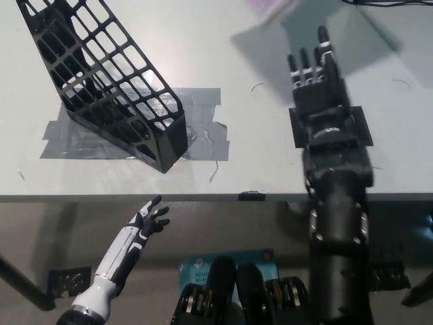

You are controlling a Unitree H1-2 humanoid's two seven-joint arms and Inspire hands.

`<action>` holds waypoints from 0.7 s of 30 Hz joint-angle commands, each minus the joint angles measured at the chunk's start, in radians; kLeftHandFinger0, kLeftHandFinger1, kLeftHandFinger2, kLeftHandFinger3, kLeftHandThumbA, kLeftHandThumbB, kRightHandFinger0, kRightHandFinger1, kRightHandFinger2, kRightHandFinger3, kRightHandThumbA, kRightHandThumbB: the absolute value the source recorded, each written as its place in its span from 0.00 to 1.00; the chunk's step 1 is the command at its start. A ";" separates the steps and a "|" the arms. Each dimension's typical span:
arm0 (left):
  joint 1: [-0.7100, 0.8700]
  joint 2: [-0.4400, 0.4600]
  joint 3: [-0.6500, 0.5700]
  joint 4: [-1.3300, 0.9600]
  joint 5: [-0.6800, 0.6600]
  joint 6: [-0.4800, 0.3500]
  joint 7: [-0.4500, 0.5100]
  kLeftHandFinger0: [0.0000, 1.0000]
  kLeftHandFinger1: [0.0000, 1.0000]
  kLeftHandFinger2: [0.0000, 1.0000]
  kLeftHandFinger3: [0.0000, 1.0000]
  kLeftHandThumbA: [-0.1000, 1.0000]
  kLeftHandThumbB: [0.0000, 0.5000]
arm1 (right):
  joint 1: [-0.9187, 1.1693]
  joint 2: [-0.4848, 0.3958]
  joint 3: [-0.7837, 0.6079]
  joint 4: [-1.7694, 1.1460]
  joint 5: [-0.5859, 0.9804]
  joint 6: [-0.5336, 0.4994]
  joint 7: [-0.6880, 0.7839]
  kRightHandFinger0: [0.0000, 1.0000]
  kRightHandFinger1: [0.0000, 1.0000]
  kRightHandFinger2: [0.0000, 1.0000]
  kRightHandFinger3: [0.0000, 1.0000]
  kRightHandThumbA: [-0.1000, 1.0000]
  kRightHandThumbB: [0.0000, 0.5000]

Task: A shelf with a book inside it is placed on the center of the desk infront of the robot. The robot uses its right hand to grab the book, take it out and hand it to a person.

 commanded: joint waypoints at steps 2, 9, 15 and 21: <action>-0.033 0.012 -0.001 -0.023 -0.003 -0.025 -0.015 1.00 0.94 0.96 1.00 1.00 0.43 | 0.115 -0.159 0.303 -0.492 -0.183 0.067 0.270 1.00 1.00 1.00 1.00 1.00 1.00; -0.023 0.009 -0.001 -0.019 0.003 -0.025 -0.008 1.00 1.00 1.00 1.00 1.00 0.46 | 0.257 -0.287 0.405 -0.787 -0.298 0.095 0.272 1.00 1.00 1.00 1.00 1.00 0.96; -0.011 0.005 0.005 -0.012 -0.011 -0.030 -0.008 1.00 1.00 1.00 1.00 1.00 0.49 | 0.486 -0.449 0.489 -1.023 -0.483 0.018 0.380 1.00 1.00 1.00 1.00 1.00 1.00; 0.027 0.005 0.005 -0.005 -0.005 -0.053 0.001 1.00 1.00 1.00 1.00 1.00 0.47 | 0.677 -0.554 0.556 -0.988 -0.663 -0.067 0.422 1.00 1.00 1.00 1.00 1.00 1.00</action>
